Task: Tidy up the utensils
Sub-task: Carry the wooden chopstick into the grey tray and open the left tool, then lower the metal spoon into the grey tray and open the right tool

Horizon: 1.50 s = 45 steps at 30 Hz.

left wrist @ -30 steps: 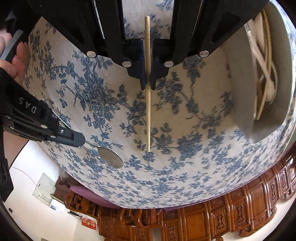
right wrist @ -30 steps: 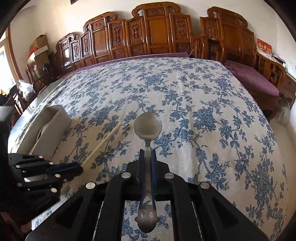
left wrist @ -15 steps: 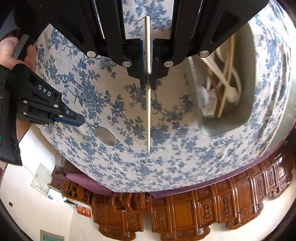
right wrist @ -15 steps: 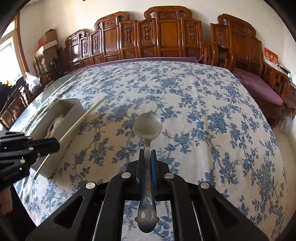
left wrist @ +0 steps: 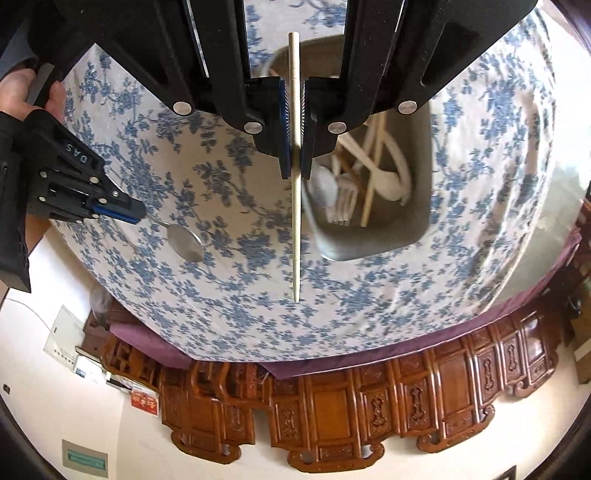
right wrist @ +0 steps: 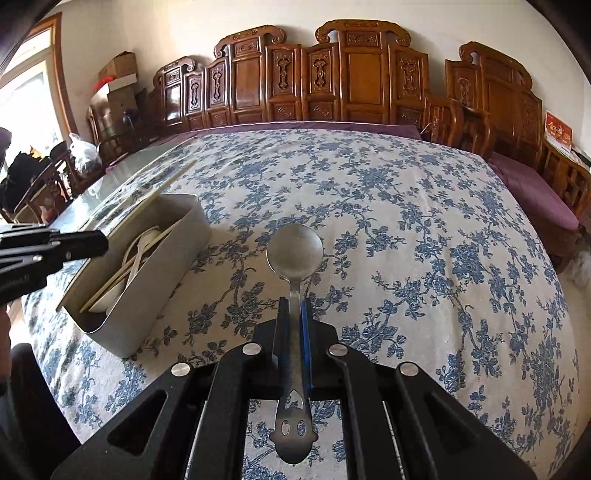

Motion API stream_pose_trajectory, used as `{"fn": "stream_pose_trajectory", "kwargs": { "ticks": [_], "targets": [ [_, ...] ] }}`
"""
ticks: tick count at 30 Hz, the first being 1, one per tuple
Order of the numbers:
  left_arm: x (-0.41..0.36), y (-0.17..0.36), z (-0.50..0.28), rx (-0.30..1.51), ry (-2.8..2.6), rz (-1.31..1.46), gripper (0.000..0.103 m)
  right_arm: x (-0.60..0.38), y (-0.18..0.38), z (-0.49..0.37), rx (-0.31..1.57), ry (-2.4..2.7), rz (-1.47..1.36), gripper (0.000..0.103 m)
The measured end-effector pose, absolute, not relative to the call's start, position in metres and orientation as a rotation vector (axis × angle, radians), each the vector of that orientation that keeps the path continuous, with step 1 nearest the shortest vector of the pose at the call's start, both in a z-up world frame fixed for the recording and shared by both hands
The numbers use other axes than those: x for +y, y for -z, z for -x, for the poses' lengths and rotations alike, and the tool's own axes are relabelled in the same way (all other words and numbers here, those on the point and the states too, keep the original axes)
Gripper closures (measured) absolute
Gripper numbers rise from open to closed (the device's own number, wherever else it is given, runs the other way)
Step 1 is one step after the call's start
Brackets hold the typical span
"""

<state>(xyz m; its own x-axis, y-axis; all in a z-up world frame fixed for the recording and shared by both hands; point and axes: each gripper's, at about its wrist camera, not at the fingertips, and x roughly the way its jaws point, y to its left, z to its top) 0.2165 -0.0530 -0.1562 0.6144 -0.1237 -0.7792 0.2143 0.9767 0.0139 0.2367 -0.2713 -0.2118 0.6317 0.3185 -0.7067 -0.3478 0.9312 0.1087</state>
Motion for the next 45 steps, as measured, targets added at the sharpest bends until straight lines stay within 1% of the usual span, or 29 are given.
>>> {"fn": "stream_pose_trajectory", "kwargs": {
  "ticks": [6,11,17,26,30,34,45],
  "targets": [
    [-0.032,0.164,-0.221,0.908,0.161,-0.104,0.099,-0.27,0.212,-0.235,0.801,-0.382,0.044,0.095],
    [-0.018,0.18,-0.227,0.943,0.138,-0.092,0.099,-0.268,0.212,-0.236,0.801,-0.387,0.043,0.095],
    [-0.013,0.201,-0.233,0.983,0.128,-0.095,0.099,-0.264,0.211,-0.237,0.796,-0.402,0.044,0.095],
    [-0.006,0.214,-0.239,1.01,0.125,-0.067,0.099,-0.256,0.206,-0.233,0.792,-0.429,0.038,0.095],
    [-0.004,0.208,-0.232,0.996,0.135,-0.067,0.097,-0.25,0.197,-0.225,0.777,-0.455,0.04,0.095],
    [0.002,0.194,-0.22,0.957,0.138,-0.059,0.087,-0.239,0.189,-0.219,0.762,-0.482,0.049,0.095],
    [0.027,0.158,-0.191,0.873,0.109,-0.037,0.087,-0.184,0.173,-0.215,0.762,-0.551,0.04,0.095]
  ]
}}
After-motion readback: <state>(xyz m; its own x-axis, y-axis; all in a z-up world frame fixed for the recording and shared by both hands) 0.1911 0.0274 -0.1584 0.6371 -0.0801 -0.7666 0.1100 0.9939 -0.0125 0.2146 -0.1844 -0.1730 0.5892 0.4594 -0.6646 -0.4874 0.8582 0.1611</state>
